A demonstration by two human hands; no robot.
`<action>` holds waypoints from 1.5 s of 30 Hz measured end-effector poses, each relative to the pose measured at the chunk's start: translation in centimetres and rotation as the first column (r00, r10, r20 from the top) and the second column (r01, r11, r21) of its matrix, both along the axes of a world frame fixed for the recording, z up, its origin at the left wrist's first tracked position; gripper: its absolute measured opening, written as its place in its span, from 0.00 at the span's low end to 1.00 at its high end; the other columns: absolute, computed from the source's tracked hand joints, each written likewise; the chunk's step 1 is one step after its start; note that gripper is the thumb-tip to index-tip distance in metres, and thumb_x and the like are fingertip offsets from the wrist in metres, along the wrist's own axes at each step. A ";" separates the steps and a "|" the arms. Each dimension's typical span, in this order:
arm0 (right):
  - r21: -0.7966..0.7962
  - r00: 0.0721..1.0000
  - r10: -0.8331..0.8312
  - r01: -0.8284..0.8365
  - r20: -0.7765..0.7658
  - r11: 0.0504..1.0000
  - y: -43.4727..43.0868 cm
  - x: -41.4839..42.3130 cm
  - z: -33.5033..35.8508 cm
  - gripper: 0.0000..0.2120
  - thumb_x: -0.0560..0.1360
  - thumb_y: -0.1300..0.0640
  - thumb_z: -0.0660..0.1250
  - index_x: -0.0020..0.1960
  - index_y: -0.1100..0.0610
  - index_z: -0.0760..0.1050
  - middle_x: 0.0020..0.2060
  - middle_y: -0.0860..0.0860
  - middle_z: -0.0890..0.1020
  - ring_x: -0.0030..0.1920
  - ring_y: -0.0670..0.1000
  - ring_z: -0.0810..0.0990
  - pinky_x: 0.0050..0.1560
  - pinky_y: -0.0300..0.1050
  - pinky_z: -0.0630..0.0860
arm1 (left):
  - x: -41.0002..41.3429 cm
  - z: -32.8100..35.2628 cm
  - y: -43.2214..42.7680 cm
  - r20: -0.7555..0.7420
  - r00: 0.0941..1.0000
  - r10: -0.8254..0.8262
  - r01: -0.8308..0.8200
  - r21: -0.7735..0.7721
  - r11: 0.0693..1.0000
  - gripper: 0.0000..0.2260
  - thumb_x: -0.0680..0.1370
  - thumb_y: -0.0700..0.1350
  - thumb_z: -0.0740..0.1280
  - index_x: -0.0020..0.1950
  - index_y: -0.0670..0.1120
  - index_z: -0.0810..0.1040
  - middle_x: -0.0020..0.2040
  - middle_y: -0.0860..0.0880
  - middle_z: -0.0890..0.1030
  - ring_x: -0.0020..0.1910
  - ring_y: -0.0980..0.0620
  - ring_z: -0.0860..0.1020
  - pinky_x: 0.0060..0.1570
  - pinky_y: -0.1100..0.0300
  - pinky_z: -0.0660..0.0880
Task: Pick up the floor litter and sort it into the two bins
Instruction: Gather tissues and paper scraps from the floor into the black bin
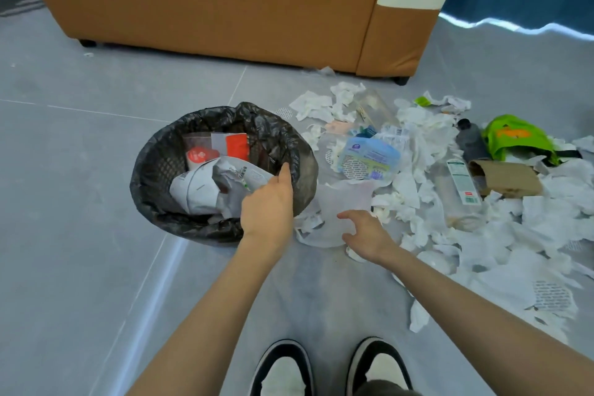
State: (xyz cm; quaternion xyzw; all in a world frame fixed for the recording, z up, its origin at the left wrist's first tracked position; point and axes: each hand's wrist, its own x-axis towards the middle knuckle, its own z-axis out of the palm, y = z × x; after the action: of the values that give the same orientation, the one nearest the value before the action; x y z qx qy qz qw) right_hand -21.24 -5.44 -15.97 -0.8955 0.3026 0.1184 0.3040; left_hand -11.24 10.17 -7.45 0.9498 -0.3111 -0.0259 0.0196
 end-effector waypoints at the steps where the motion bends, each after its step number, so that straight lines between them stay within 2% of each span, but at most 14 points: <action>1: -0.026 0.999 0.035 -0.036 -0.022 0.999 0.1 0.3 -0.9 0.27 0.74 0.61 0.64 0.71 0.51 0.64 0.71 0.55 0.64 0.70 0.56 0.63 0.69 0.45 0.61 | 0.4 0.0 -0.2 0.013 1.000 -0.001 0.001 -0.024 1.000 0.34 0.76 0.31 0.58 0.77 0.46 0.45 0.63 0.46 0.74 0.49 0.46 0.78 0.36 0.57 0.67; 3: -0.068 0.993 0.091 -0.096 -0.076 0.993 0.5 0.8 -2.4 0.32 0.72 0.60 0.65 0.74 0.48 0.59 0.73 0.54 0.61 0.71 0.58 0.61 0.70 0.49 0.62 | 1.2 -0.4 -0.2 0.073 0.997 -0.007 0.017 -0.141 0.990 0.37 0.75 0.30 0.60 0.77 0.48 0.44 0.68 0.45 0.69 0.51 0.46 0.76 0.38 0.56 0.70; 6: -0.142 0.971 0.117 -0.149 -0.208 0.979 1.4 0.8 -3.8 0.33 0.74 0.56 0.64 0.75 0.48 0.53 0.71 0.53 0.63 0.69 0.58 0.63 0.66 0.52 0.66 | 1.5 -1.5 0.0 0.306 0.950 -0.062 0.170 -0.339 0.925 0.37 0.71 0.28 0.65 0.76 0.49 0.58 0.71 0.40 0.66 0.66 0.40 0.70 0.58 0.50 0.72; 10: -0.338 0.954 0.163 -0.245 -0.252 0.909 2.1 -0.5 -5.5 0.20 0.76 0.55 0.60 0.68 0.52 0.65 0.64 0.53 0.71 0.64 0.56 0.68 0.57 0.49 0.68 | 0.1 -3.8 -0.8 0.454 0.856 -0.246 0.472 -0.493 0.731 0.24 0.72 0.30 0.63 0.67 0.42 0.70 0.64 0.39 0.74 0.65 0.42 0.69 0.66 0.50 0.67; 14: -0.317 0.975 0.168 -0.207 -0.146 0.926 1.7 -1.9 -6.4 0.10 0.73 0.61 0.62 0.51 0.52 0.78 0.50 0.51 0.81 0.55 0.54 0.76 0.51 0.44 0.70 | -2.1 -6.4 -0.9 0.283 0.840 -0.462 0.541 -0.486 0.686 0.26 0.67 0.34 0.67 0.65 0.43 0.73 0.61 0.43 0.76 0.60 0.46 0.74 0.53 0.57 0.75; 16: -0.140 0.994 0.107 -0.102 0.023 0.985 1.3 -2.6 -6.0 0.08 0.70 0.64 0.64 0.44 0.56 0.81 0.44 0.53 0.83 0.47 0.54 0.79 0.46 0.40 0.72 | -2.9 -7.8 -0.5 0.095 0.865 -0.493 0.472 -0.491 0.732 0.37 0.58 0.30 0.71 0.66 0.46 0.71 0.63 0.45 0.75 0.60 0.48 0.72 0.39 0.53 0.80; 17: -0.053 0.993 0.059 -0.054 0.106 0.997 1.2 -3.0 -5.4 0.07 0.70 0.66 0.65 0.43 0.59 0.82 0.42 0.53 0.83 0.43 0.51 0.80 0.43 0.34 0.72 | -3.1 -8.4 -0.5 -0.001 0.884 -0.468 0.405 -0.501 0.765 0.39 0.58 0.28 0.70 0.68 0.47 0.68 0.64 0.46 0.73 0.61 0.49 0.71 0.38 0.52 0.80; 19: 0.041 0.977 -0.008 -0.001 0.213 0.999 0.9 -3.9 -4.3 0.08 0.69 0.71 0.66 0.41 0.63 0.82 0.40 0.53 0.83 0.37 0.46 0.77 0.41 0.26 0.69 | -3.4 -9.8 -0.7 -0.172 0.919 -0.356 0.234 -0.488 0.841 0.35 0.66 0.29 0.67 0.71 0.50 0.64 0.69 0.49 0.68 0.64 0.49 0.69 0.51 0.51 0.77; 23: 0.143 0.965 -0.024 -0.014 0.260 0.990 -0.2 -5.2 -2.8 0.17 0.64 0.77 0.62 0.39 0.59 0.81 0.38 0.51 0.82 0.41 0.47 0.80 0.46 0.30 0.74 | -3.9 -12.3 -1.4 -0.318 0.902 -0.291 0.124 -0.456 0.882 0.29 0.75 0.34 0.61 0.74 0.50 0.60 0.73 0.50 0.62 0.70 0.49 0.63 0.66 0.57 0.66; 26: 0.134 0.939 -0.140 0.102 0.315 0.986 -1.0 -5.9 -2.1 0.21 0.64 0.77 0.59 0.37 0.52 0.77 0.39 0.50 0.82 0.43 0.48 0.80 0.47 0.34 0.75 | -4.7 -13.6 -2.4 -0.339 0.899 -0.276 0.153 -0.348 0.925 0.27 0.80 0.48 0.59 0.76 0.51 0.54 0.77 0.46 0.54 0.75 0.46 0.53 0.73 0.55 0.53; 29: 0.086 0.898 -0.280 0.266 0.340 0.960 -2.1 -6.4 -2.1 0.17 0.68 0.73 0.61 0.44 0.54 0.78 0.47 0.48 0.80 0.45 0.49 0.76 0.47 0.37 0.73 | -4.8 -14.2 -3.9 -0.422 0.881 -0.213 0.149 -0.180 0.972 0.33 0.76 0.63 0.58 0.77 0.55 0.49 0.78 0.46 0.48 0.76 0.42 0.47 0.74 0.48 0.45; 33: 0.062 0.951 -0.255 0.248 0.174 0.967 -3.4 -7.3 -3.0 0.19 0.71 0.68 0.65 0.60 0.57 0.75 0.57 0.51 0.76 0.49 0.47 0.71 0.45 0.30 0.63 | -4.2 -14.7 -4.5 -0.364 0.907 -0.213 0.222 -0.017 0.975 0.40 0.72 0.56 0.68 0.76 0.56 0.46 0.69 0.45 0.65 0.68 0.44 0.63 0.69 0.49 0.57; 40: 0.119 0.988 -0.125 0.114 0.093 0.986 -1.9 -7.1 -5.1 0.26 0.67 0.63 0.73 0.64 0.53 0.72 0.56 0.53 0.73 0.48 0.46 0.72 0.48 0.33 0.65 | -3.7 -14.0 -3.4 -0.302 0.943 -0.138 0.025 -0.351 0.936 0.25 0.78 0.39 0.61 0.72 0.57 0.64 0.58 0.47 0.74 0.60 0.45 0.70 0.57 0.53 0.68; 45: 0.031 0.988 -0.138 0.136 0.074 0.990 -1.3 -6.7 -6.2 0.14 0.68 0.61 0.70 0.53 0.54 0.76 0.48 0.51 0.74 0.51 0.53 0.75 0.46 0.38 0.65 | -3.5 -11.6 -3.6 -0.289 0.940 -0.184 -0.005 -0.548 0.837 0.23 0.77 0.35 0.61 0.70 0.53 0.68 0.55 0.46 0.72 0.58 0.46 0.71 0.54 0.50 0.73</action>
State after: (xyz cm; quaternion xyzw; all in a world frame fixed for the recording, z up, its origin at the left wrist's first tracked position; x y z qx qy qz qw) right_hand -27.90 -6.74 -22.13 -0.8725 0.3501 0.0670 0.3343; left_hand -14.71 6.55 -19.08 0.8716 -0.3427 -0.0965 0.3369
